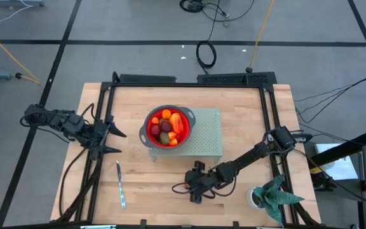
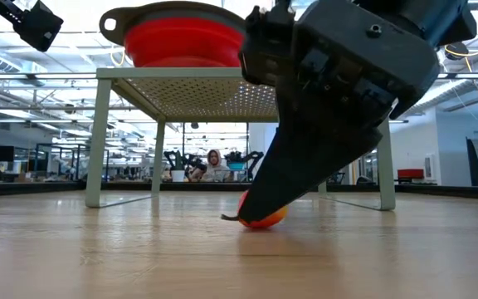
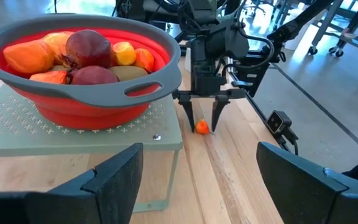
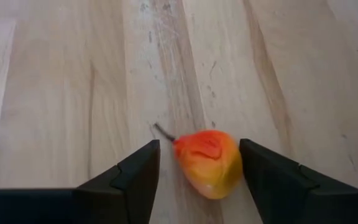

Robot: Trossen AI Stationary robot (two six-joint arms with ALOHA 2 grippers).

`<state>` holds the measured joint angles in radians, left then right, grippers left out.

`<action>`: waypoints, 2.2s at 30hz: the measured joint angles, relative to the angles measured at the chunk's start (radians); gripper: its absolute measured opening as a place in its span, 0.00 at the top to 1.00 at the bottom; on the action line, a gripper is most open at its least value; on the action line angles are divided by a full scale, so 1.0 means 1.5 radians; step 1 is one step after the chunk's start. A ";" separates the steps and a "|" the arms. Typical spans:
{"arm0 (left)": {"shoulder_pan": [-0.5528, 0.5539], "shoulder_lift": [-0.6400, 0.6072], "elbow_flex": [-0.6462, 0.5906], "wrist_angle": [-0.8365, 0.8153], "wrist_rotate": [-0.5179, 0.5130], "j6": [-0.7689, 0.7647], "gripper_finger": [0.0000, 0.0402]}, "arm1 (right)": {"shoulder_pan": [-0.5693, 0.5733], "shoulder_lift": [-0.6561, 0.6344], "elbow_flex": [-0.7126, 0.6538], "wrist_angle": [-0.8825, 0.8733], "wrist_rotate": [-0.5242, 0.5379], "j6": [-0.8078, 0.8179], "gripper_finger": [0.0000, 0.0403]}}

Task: Pick & Place Fruit
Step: Put the peach fruit into the strainer

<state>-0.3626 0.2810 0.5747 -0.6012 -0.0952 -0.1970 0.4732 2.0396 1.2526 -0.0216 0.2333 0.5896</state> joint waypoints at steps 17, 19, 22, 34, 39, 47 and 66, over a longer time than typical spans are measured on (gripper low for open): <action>0.000 0.000 0.000 0.000 0.000 0.002 0.23 | 0.001 0.001 -0.002 0.087 -0.060 0.041 0.71; 0.000 0.000 0.000 -0.001 0.000 0.002 0.23 | 0.003 -0.003 -0.002 0.125 -0.073 0.048 0.71; 0.000 0.000 0.000 -0.001 0.000 0.002 0.23 | 0.008 -0.013 -0.002 0.189 -0.075 0.053 0.71; 0.000 0.000 0.000 0.000 0.000 0.006 0.23 | 0.013 -0.054 -0.002 0.486 -0.107 -0.021 0.72; 0.000 0.000 0.000 -0.001 0.000 0.007 0.23 | 0.013 -0.066 -0.001 0.572 -0.107 -0.063 0.72; 0.000 0.000 0.000 0.000 0.000 0.005 0.23 | 0.013 -0.066 -0.001 0.728 -0.100 -0.168 0.72; 0.000 0.000 0.000 0.019 0.000 -0.003 0.23 | -0.001 -0.068 -0.001 0.802 -0.031 -0.704 0.70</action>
<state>-0.3626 0.2810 0.5747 -0.5724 -0.0954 -0.2013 0.4719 1.9378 1.2510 1.1821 0.1866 -0.4665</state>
